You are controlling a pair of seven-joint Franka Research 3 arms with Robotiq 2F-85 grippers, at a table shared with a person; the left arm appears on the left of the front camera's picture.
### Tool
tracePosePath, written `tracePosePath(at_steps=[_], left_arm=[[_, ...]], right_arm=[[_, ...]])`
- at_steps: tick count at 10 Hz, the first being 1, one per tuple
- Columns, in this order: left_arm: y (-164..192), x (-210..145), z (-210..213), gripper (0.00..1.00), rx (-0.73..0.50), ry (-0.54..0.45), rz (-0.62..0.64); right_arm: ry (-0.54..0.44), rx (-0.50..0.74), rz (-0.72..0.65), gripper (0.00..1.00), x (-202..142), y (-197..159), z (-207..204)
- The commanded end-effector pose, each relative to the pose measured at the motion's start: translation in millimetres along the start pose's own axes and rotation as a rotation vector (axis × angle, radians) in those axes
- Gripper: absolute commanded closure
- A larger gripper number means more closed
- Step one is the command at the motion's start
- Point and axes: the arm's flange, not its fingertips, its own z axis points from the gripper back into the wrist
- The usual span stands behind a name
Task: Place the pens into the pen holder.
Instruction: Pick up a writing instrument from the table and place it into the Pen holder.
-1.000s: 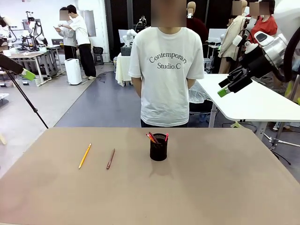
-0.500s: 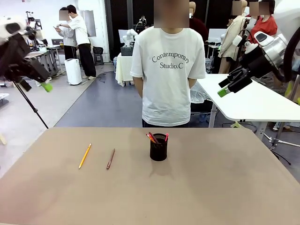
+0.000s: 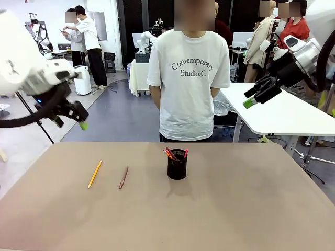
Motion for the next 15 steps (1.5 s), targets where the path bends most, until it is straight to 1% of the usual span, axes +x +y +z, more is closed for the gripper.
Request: tracePosePath(at_steps=[1, 2, 3, 4, 8, 9, 10, 11, 12, 13, 14, 15], left_arm=[[-8, -1, -25, 0.00, 0.136, 0.008, 0.019], [-11, -1, -34, 0.00, 0.139, 0.010, 0.029], [-8, 1, -38, 0.00, 0.106, 0.009, 0.028], [-11, -1, -34, 0.00, 0.084, 0.007, -0.004], [-14, 0, -38, 0.00, 0.090, 0.009, -0.003], [-28, 7, -37, 0.00, 0.110, 0.106, 0.013], [-41, 21, -56, 0.00, 0.186, 0.099, -0.041], [-55, 34, -77, 0.00, 0.163, 0.140, -0.041], [-63, 47, -97, 0.00, 0.119, 0.142, 0.047], [-70, 55, -120, 0.00, 0.100, 0.142, 0.029], [-78, 59, -143, 0.00, 0.185, 0.130, 0.052], [-85, 63, -162, 0.00, 0.146, 0.197, 0.086]], right_arm=[[0.003, -0.014, -0.005, 0.00, 1, 1, -2], [0.003, -0.014, -0.005, 0.00, 1, 1, -2], [0.003, -0.014, -0.005, 0.00, 1, 1, -2], [0.003, -0.014, -0.005, 0.00, 1, 1, -2], [0.003, -0.014, -0.005, 0.00, 1, 1, -2], [0.003, -0.014, -0.005, 0.00, 1, 1, -2], [0.003, -0.014, -0.005, 0.00, 1, 1, -2], [0.003, -0.014, -0.005, 0.00, 1, 1, -2], [0.003, -0.014, -0.005, 0.00, 1, 1, -2], [0.003, -0.014, -0.005, 0.00, 1, 1, -2], [0.003, -0.014, -0.005, 0.00, 1, 1, -2], [0.003, -0.014, -0.005, 0.00, 1, 1, -2]])
